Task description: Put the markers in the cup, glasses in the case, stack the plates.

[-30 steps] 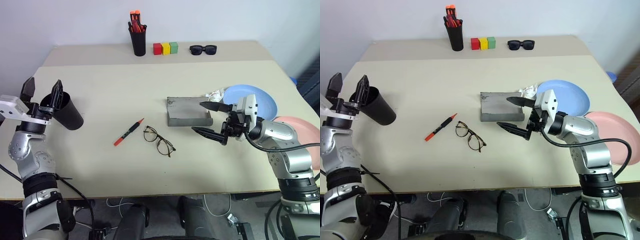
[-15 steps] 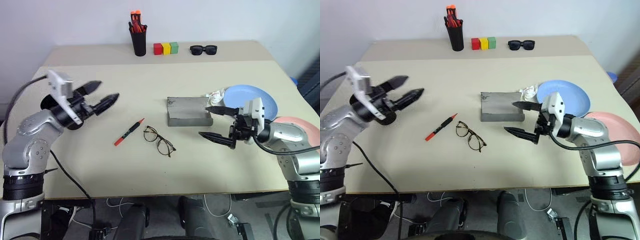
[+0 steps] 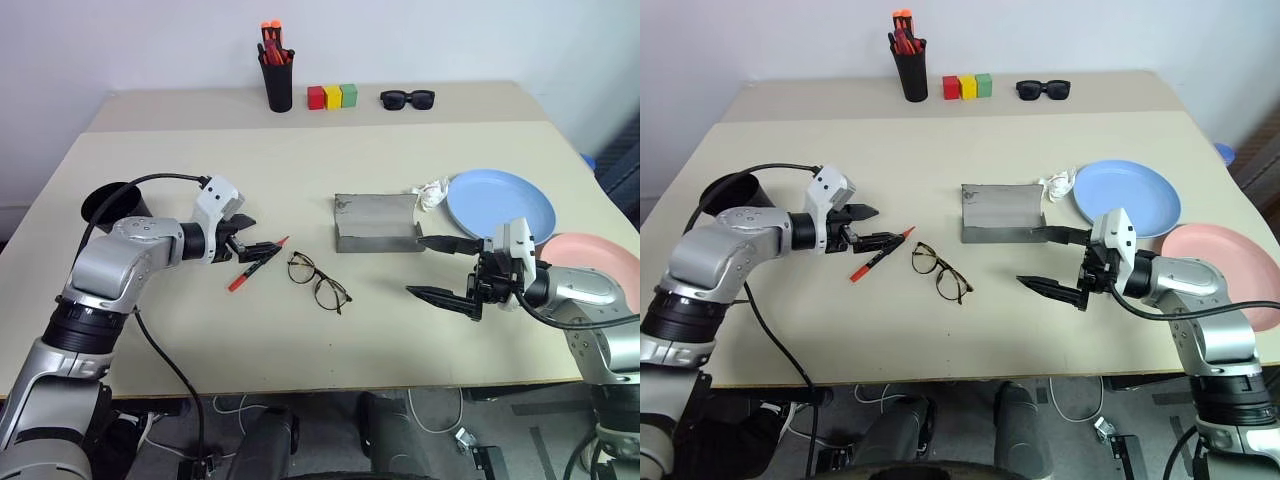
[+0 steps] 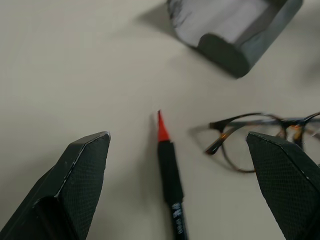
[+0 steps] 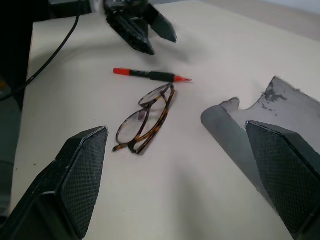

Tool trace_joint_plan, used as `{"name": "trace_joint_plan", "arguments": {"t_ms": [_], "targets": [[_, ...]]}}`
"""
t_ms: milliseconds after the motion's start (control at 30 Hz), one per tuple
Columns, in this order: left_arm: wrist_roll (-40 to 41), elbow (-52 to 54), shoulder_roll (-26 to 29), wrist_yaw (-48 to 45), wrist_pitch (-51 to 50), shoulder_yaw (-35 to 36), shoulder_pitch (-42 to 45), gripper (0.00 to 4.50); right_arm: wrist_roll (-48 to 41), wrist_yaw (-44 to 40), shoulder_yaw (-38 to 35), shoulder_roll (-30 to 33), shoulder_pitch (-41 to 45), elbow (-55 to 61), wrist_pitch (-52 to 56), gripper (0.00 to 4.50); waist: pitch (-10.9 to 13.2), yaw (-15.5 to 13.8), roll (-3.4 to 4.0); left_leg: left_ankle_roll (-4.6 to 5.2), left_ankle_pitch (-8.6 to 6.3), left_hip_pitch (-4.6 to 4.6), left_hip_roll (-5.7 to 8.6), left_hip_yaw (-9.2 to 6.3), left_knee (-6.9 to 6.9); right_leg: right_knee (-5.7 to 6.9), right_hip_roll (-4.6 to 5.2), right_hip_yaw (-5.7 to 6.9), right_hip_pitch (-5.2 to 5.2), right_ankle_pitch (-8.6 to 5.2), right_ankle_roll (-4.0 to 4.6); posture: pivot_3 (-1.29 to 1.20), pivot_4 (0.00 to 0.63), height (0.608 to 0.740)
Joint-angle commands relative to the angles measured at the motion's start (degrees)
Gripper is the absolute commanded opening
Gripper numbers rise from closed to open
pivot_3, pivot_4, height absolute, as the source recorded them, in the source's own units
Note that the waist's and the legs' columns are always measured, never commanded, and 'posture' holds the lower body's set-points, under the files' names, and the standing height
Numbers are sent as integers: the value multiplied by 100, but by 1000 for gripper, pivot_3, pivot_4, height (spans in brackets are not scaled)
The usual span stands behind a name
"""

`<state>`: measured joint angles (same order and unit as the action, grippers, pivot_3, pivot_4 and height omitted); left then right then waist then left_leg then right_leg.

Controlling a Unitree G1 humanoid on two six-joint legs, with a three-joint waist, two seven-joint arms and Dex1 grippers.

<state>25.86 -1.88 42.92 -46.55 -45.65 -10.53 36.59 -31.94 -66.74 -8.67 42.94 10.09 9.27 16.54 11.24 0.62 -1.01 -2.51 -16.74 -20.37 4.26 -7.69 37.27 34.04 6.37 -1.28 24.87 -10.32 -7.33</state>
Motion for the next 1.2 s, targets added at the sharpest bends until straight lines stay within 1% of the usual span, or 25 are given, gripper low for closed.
{"name": "trace_joint_plan", "arguments": {"t_ms": [33, 233, 333, 467, 700, 900, 1000, 1033, 1067, 1200], "targets": [[-210, -31, -80, -228, 151, -52, 169, 4456, -285, 82, -244, 45, 8, 235, 202, 4500, 0, 3, 0, 0, 0, 0, 0, 0, 0, 0, 0, 0, 0, 0, 0, 0, 150, 740], [-458, -204, -189, -214, -50, -48, 323, 4456, -200, 207, -312, 12, -72, 327, 63, 4500, 0, 9, 0, 0, 0, 0, -1, -1, -2, 0, 0, 1, 1, 0, 0, 0, 150, 740], [-502, -262, -260, -257, -107, -50, 395, 4456, 103, 372, -289, -36, -113, 350, -306, 4500, 0, 7, 0, 0, 0, 0, 0, -1, -1, 0, 2, 1, 1, 0, -1, 0, 150, 740], [-637, -341, -325, -282, -385, -236, 477, 4456, -60, 367, -264, -23, -115, 396, -182, 4500, 0, 11, 0, 0, 0, 0, 0, -1, 0, 1, 2, 1, 1, 0, -1, 0, 150, 740], [-803, -688, -647, -447, -523, -413, 706, 4456, -4, 436, -215, -21, -66, 386, -235, 4500, 0, 6, 0, 0, 0, -1, 1, -1, 2, 1, 2, 1, 0, 0, -1, 0, 150, 740], [-1036, -669, -558, -616, -844, -734, 725, 4456, -2, 503, -261, 13, -105, 406, -226, 4500, 0, 18, 0, 0, 0, 1, 1, -1, 0, 2, 2, 1, 1, 0, -1, 0, 150, 740], [-1140, -781, -656, -519, -853, -713, 729, 3680, -5, 558, -265, 8, -106, 439, -208, 4500, 0, 12, 0, 0, 0, 1, 1, -1, 0, 2, 2, 1, 0, 0, -1, 0, 150, 740], [-1133, -774, -704, -499, -862, -677, 725, 3121, 0, 577, -260, 7, -101, 447, -207, 4500, 0, 10, 0, 0, 0, 1, 1, -1, 1, 2, 2, 0, 0, 0, -1, 0, 150, 740], [-1130, -753, -731, -495, -878, -658, 723, 2730, 11, 594, -252, 5, -93, 447, -215, 4500, 0, 9, 0, 0, 0, 1, 1, -1, 1, 2, 2, 1, 0, 0, -1, 0, 150, 740], [-1168, -792, -844, -354, -859, -515, 743, 752, 2, 620, -227, 3, -79, 441, -215, 4500, 0, 5, 0, 0, 0, 0, 1, -1, 2, 2, 3, 0, 0, 0, -1, 0, 150, 740]]}}
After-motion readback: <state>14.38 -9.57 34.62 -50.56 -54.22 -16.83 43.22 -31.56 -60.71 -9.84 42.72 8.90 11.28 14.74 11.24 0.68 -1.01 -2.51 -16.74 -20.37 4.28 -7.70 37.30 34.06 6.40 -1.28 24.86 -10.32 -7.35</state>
